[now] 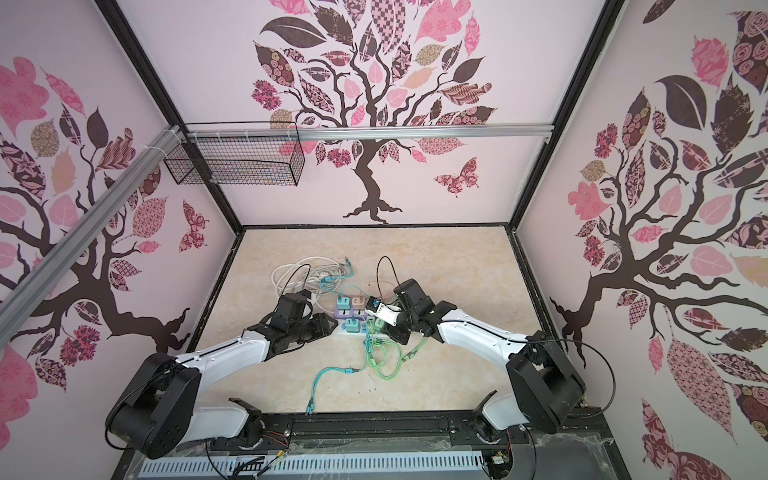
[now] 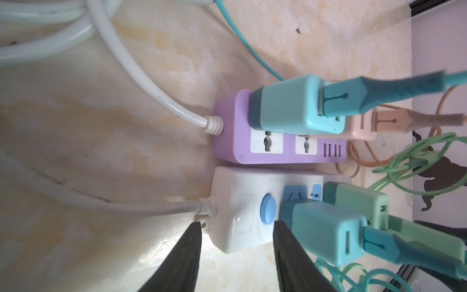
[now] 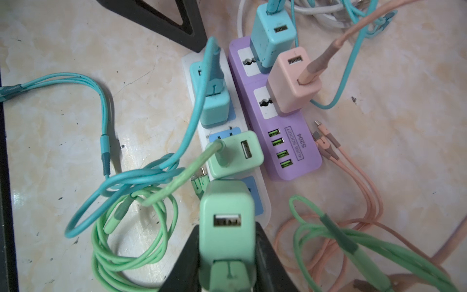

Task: Insert the plug
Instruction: 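Press the mint-green charger's prongs into the white strip socket with the right gripper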

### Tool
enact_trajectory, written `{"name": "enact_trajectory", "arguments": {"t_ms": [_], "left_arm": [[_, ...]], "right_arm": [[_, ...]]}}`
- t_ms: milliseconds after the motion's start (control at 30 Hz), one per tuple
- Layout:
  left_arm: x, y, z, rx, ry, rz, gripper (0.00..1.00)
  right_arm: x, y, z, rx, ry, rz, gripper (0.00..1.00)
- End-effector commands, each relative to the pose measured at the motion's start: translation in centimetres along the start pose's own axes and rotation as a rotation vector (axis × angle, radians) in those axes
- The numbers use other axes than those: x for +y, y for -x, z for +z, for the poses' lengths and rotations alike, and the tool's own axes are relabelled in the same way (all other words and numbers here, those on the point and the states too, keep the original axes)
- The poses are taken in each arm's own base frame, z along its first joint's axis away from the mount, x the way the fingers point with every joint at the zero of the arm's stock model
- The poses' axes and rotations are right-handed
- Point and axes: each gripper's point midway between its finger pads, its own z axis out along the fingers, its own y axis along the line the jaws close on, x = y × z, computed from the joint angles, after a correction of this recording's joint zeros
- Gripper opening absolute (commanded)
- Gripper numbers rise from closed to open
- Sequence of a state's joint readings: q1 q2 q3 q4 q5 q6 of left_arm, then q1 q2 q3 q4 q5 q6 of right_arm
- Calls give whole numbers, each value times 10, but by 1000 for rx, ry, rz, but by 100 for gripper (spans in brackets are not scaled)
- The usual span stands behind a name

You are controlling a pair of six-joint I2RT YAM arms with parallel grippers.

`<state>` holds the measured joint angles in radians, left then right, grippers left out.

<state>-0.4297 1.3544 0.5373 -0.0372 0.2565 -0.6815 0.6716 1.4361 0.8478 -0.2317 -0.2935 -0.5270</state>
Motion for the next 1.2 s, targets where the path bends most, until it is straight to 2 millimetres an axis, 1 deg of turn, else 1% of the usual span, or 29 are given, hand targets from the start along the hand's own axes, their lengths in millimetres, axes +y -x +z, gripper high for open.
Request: {"name": "enact_trajectory", "arguments": {"t_ms": [0,200,367,533,833,1033,1167], "left_arm": [[-5,5,3,-1,-27,14,49],[-2,4,8,15,-21,24,47],[-1,4,12,26,-30,20,44],[-1,5,15,36,-32,19,42],[4,7,20,41,-19,7,40],[5,9,24,50,-24,-6,39],[6,9,26,56,-25,-12,39]], "right_arm": [[1,3,4,10,39,-28,9],[-4,-5,8,51,32,-33,9],[-9,-2,7,41,14,-43,9],[-14,-8,12,79,25,-36,9],[-12,-16,20,113,53,-26,9],[-8,-17,21,112,74,-24,9],[-7,-24,22,143,78,-17,9]]}}
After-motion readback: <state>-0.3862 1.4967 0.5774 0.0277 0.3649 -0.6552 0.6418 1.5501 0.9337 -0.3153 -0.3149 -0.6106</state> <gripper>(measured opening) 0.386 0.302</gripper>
